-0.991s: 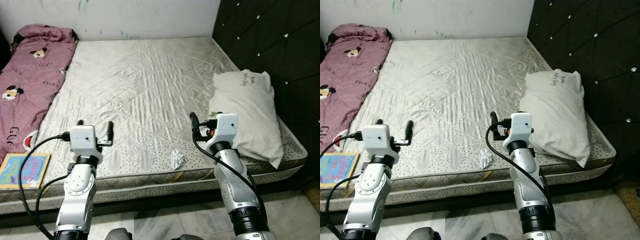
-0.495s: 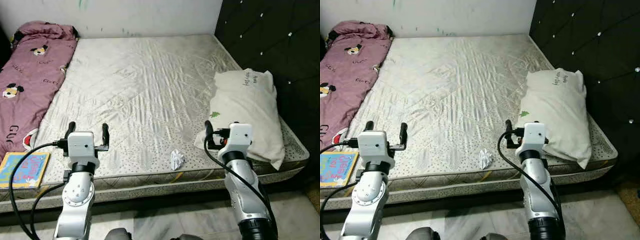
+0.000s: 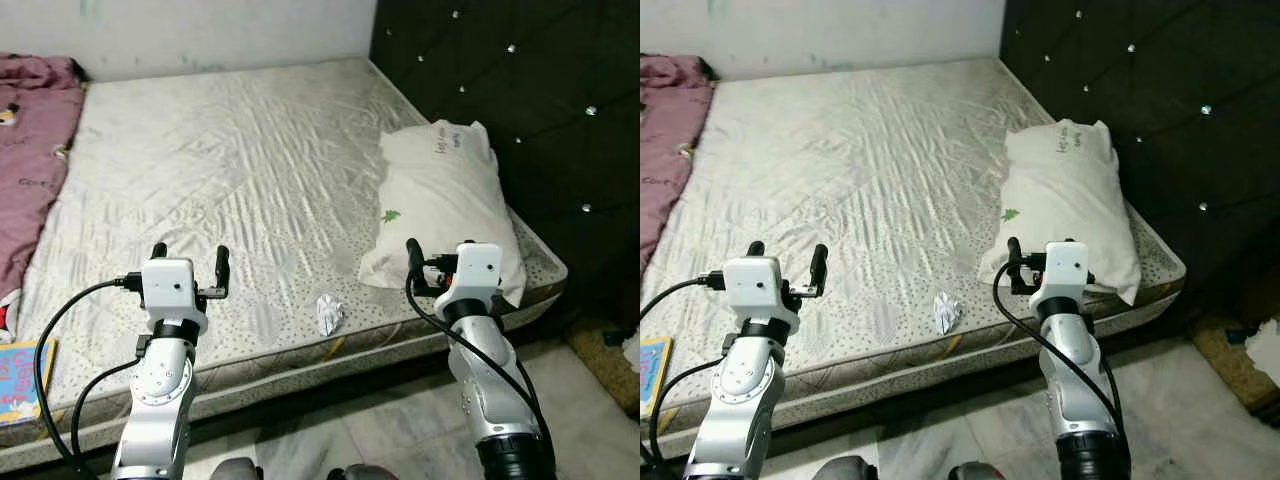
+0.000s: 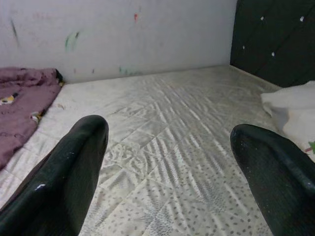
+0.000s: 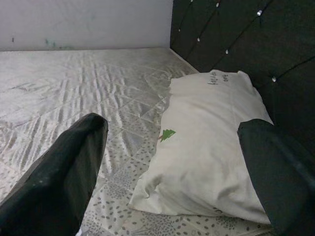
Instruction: Clean up the room
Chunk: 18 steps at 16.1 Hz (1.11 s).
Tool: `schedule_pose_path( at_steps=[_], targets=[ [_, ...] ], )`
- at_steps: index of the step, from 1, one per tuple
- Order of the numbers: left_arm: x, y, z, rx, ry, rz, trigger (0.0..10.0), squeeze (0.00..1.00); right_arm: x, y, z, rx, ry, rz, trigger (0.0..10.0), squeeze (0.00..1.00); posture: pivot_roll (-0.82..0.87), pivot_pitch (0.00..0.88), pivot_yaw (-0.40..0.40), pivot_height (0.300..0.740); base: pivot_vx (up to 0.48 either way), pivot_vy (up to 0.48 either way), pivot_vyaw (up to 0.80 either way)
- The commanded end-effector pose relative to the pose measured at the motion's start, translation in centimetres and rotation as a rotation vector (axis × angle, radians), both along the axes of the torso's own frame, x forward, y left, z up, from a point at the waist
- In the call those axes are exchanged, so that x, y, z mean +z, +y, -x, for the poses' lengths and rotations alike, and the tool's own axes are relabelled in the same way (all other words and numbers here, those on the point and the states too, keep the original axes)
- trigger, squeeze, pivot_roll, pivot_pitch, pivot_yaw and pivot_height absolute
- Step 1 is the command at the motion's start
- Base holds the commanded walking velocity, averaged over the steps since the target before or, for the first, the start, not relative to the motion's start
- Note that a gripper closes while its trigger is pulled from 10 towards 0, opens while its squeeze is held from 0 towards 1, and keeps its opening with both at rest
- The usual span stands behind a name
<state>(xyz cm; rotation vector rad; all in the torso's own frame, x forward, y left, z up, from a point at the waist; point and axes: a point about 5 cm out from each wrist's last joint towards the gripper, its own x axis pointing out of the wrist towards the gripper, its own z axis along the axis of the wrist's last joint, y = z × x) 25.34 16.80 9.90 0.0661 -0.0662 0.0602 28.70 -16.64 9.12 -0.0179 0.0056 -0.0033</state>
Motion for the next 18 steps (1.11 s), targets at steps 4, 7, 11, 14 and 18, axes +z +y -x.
schedule_pose_path(
  at_steps=[4,7,11,14,18],
  targets=[
    [-0.41,0.71,-0.09,0.029,0.034,0.036,10.0,0.0,0.57,0.71,-0.49,0.044,-0.016,-0.006,10.0,0.0,0.07,0.0,-0.02,0.74,0.0,0.0,0.0],
    [-0.34,0.61,-0.14,0.021,0.031,0.049,10.0,0.0,0.6,0.75,-0.57,0.051,-0.015,-0.005,10.0,0.0,0.06,0.0,-0.021,0.74,0.186,0.0,0.0],
    [-0.31,0.46,-0.27,0.009,0.032,0.056,10.0,0.0,0.69,0.84,-0.71,0.054,-0.017,-0.004,10.0,0.0,0.06,0.0,-0.02,0.74,0.308,0.0,0.0],
    [-0.28,0.38,-0.31,0.002,0.033,0.059,10.0,0.0,0.69,0.88,-0.73,0.055,-0.017,-0.005,10.0,0.0,0.06,0.0,-0.019,0.74,0.324,0.0,0.0],
    [-0.41,0.15,-0.42,-0.016,0.039,0.08,10.0,0.0,0.72,0.96,-0.84,0.055,-0.019,-0.007,10.0,0.0,0.06,0.0,-0.02,0.74,0.236,0.0,0.0]
  ],
)
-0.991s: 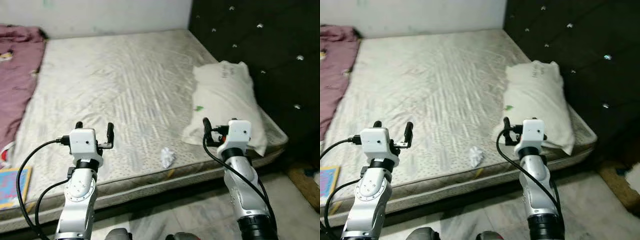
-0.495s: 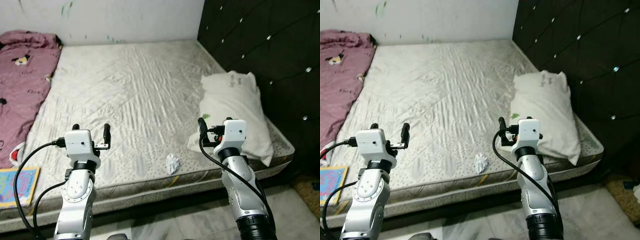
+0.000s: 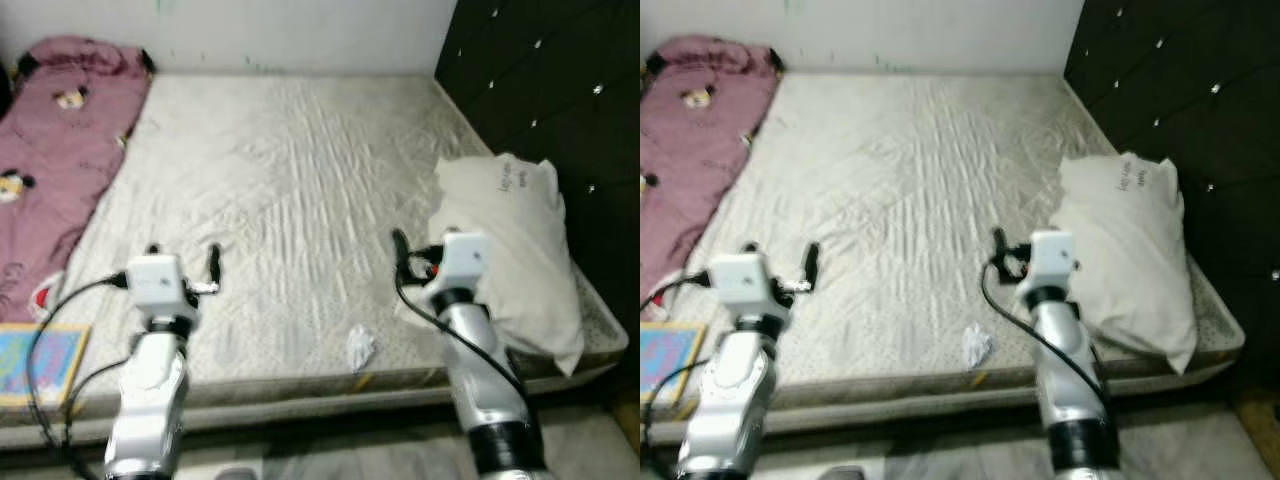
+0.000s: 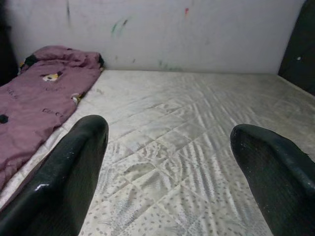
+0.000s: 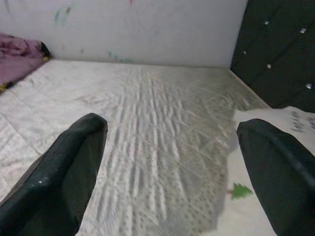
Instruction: Clean up the room
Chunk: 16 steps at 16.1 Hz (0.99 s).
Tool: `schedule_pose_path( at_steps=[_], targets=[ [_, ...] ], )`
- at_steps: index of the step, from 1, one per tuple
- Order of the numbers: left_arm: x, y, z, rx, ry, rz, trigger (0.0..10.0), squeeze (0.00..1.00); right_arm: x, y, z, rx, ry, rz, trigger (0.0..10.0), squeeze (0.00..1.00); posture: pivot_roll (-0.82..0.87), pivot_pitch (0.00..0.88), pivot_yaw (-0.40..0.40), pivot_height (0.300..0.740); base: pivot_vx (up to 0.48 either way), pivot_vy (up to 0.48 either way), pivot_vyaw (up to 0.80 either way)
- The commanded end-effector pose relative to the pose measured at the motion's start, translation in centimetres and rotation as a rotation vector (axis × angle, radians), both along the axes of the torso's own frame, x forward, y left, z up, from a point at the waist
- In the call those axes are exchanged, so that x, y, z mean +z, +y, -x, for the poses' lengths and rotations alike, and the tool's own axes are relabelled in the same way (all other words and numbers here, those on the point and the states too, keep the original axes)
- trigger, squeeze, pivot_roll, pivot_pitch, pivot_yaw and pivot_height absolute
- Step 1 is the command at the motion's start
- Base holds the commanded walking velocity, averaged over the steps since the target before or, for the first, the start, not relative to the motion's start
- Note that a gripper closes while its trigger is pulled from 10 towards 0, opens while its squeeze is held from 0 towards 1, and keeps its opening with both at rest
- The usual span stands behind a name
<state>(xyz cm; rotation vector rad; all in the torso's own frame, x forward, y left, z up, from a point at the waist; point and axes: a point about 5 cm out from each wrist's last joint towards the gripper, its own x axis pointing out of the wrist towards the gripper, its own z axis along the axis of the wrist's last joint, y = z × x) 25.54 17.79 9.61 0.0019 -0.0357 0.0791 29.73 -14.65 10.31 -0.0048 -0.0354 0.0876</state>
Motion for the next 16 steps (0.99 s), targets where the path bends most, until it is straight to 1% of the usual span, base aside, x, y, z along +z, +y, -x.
schedule_pose_path(
  at_steps=[1,5,8,10,16],
  targets=[
    [-0.1,-0.87,-0.25,-0.028,0.005,0.025,10.0,0.0,-0.44,-1.02,0.16,-0.036,0.02,0.007,10.0,0.0,0.06,0.0,-0.02,0.74,0.0,0.0,0.0],
    [0.0,-1.16,-0.29,-0.047,0.001,0.02,10.0,0.0,-0.43,-1.01,0.09,-0.037,0.019,0.008,10.0,0.0,0.06,0.0,-0.021,0.74,0.0,0.0,0.0],
    [-0.08,-1.18,-0.3,-0.034,0.005,0.014,10.0,0.0,-0.51,-1.04,0.08,-0.033,0.023,-0.002,10.0,0.0,0.06,0.0,-0.023,0.74,0.0,0.0,0.0],
    [-0.2,-1.03,-0.22,-0.021,0.012,0.029,10.0,0.0,-0.51,-0.91,0.13,-0.027,0.023,-0.007,10.0,0.0,0.06,0.0,-0.023,0.74,0.0,0.0,0.0],
    [-0.24,-0.92,-0.12,-0.01,0.017,0.034,10.0,0.0,-0.56,-0.41,0.3,0.003,0.028,-0.017,10.0,0.0,0.07,0.0,-0.023,0.74,0.0,0.0,0.0]
  ],
)
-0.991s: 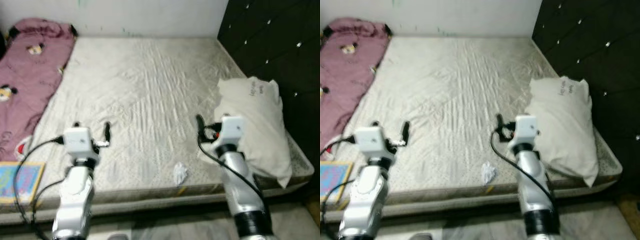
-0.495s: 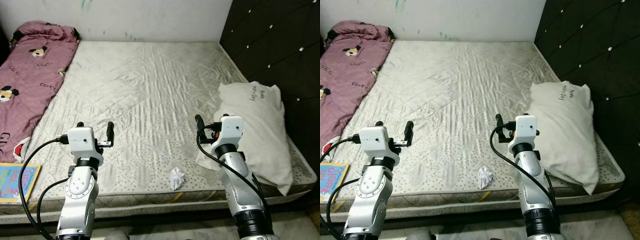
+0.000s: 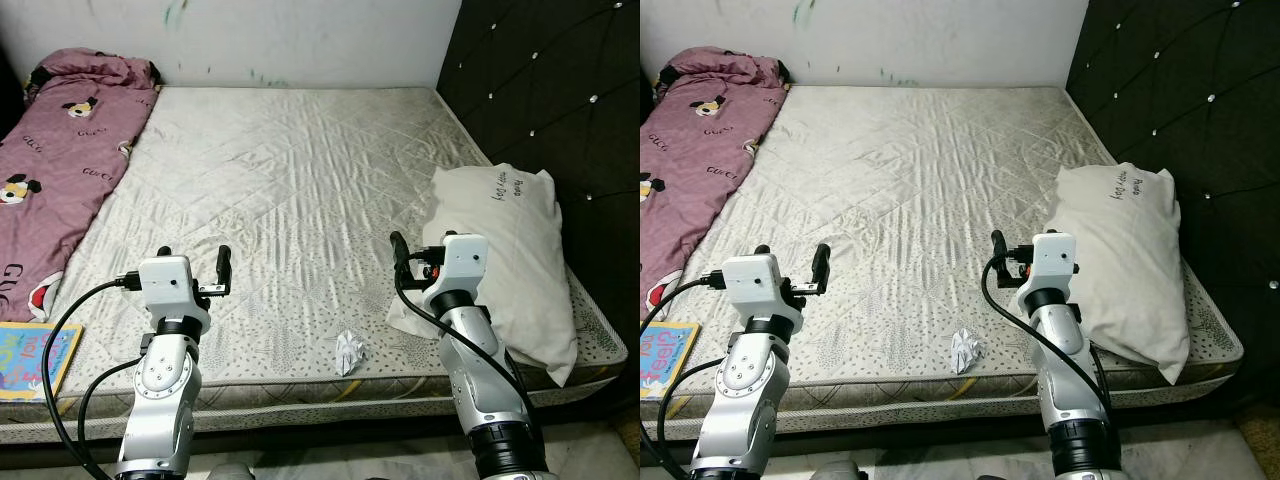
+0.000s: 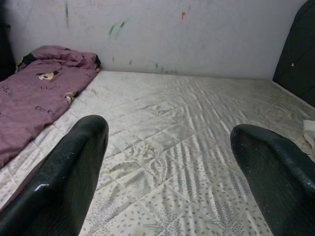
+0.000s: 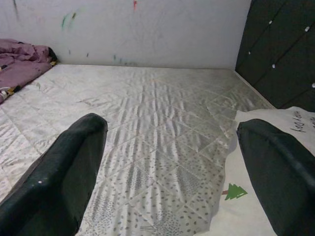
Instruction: Clean up the room
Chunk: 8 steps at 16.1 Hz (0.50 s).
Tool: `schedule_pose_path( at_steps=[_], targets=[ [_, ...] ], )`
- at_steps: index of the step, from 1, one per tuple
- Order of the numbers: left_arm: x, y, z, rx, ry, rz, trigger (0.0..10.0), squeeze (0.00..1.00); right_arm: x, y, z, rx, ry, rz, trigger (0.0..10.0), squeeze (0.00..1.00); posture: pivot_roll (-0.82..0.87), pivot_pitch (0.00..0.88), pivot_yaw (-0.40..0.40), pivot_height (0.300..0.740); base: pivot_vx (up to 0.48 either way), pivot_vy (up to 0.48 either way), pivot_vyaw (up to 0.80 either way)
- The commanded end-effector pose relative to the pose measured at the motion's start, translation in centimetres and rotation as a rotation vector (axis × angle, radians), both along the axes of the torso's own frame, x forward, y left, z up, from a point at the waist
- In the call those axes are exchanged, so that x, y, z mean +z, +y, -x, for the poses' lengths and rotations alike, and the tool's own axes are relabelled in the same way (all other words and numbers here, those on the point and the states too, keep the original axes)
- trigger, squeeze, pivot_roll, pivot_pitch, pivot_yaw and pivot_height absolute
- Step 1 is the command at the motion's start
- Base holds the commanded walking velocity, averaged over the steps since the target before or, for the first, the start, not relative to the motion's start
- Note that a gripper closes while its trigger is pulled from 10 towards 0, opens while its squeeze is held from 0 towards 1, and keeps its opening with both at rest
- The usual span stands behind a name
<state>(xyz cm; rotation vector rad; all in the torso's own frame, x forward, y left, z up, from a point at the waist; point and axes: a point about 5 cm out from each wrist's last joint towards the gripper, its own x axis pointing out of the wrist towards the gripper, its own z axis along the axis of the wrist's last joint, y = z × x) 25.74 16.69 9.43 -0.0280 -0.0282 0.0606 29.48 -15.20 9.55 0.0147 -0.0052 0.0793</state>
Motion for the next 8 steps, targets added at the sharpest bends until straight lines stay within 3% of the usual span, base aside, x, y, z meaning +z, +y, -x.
schedule_pose_path(
  at_steps=[1,8],
  targets=[
    [-0.07,0.19,0.08,0.008,0.011,0.004,10.0,0.0,0.16,0.19,0.05,0.014,-0.001,0.004,10.0,0.0,0.07,0.0,-0.023,0.74,0.0,0.0,0.0],
    [-0.12,0.16,-0.04,0.008,0.013,0.001,10.0,0.0,0.08,0.27,-0.04,0.026,0.002,0.005,10.0,0.0,0.07,0.0,-0.026,0.74,0.0,0.0,0.0]
  ],
)
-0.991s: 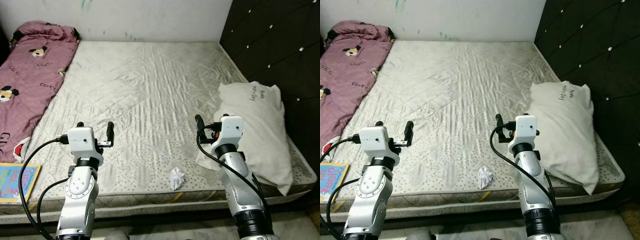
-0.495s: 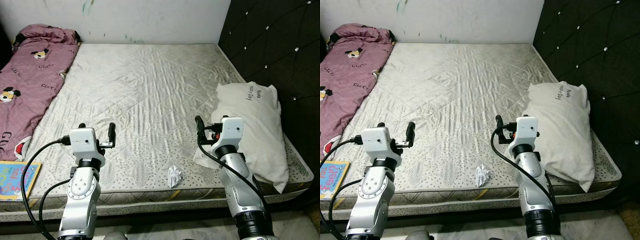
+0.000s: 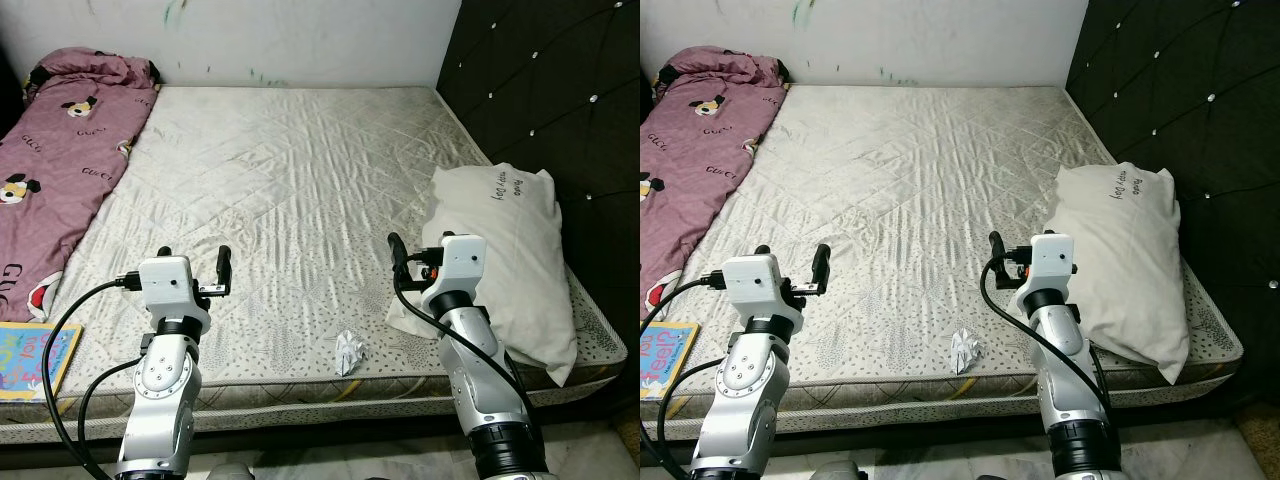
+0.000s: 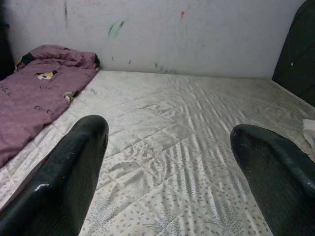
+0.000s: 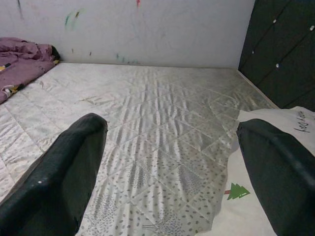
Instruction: Clean up the room
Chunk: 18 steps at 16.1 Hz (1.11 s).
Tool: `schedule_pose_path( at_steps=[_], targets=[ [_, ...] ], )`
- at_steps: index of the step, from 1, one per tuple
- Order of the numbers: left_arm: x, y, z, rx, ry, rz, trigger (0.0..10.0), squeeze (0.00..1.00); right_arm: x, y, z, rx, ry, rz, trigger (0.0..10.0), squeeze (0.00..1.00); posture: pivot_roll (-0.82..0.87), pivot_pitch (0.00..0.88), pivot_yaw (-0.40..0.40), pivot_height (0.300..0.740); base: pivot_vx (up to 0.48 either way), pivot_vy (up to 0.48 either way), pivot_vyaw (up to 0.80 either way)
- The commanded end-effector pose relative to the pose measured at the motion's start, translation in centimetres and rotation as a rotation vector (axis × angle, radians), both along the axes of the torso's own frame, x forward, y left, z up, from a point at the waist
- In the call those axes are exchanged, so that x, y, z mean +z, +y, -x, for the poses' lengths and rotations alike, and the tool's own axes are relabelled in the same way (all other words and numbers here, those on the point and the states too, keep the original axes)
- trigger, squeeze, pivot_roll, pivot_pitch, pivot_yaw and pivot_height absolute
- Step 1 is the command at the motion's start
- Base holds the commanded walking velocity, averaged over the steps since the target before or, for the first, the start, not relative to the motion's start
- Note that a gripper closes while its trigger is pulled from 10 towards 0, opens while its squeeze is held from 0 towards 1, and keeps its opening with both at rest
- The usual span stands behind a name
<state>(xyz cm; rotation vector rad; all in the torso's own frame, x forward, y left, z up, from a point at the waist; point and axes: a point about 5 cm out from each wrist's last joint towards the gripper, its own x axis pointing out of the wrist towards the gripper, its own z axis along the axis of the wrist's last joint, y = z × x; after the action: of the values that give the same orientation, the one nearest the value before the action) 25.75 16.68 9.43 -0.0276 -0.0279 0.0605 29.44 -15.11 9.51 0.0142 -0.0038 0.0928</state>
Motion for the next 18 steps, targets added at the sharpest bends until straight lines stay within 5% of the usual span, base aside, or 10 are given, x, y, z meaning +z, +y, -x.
schedule_pose_path(
  at_steps=[1,14,18],
  targets=[
    [-0.1,0.13,-0.12,0.009,0.013,-0.001,10.0,0.0,0.17,0.19,-0.14,0.014,0.0,0.004,10.0,0.0,0.07,0.0,-0.027,0.736,0.0,0.0,0.0],
    [-0.07,0.27,-0.34,0.022,0.017,-0.012,10.0,0.0,0.32,0.37,-0.34,0.021,-0.001,0.0,10.0,0.0,0.06,0.0,-0.023,0.586,0.0,0.0,0.0],
    [-0.12,0.55,-0.33,0.05,0.022,-0.019,10.0,0.0,0.36,0.54,-0.45,0.026,-0.002,0.012,10.0,0.0,0.06,0.0,-0.023,0.581,0.0,0.0,0.0]
  ],
)
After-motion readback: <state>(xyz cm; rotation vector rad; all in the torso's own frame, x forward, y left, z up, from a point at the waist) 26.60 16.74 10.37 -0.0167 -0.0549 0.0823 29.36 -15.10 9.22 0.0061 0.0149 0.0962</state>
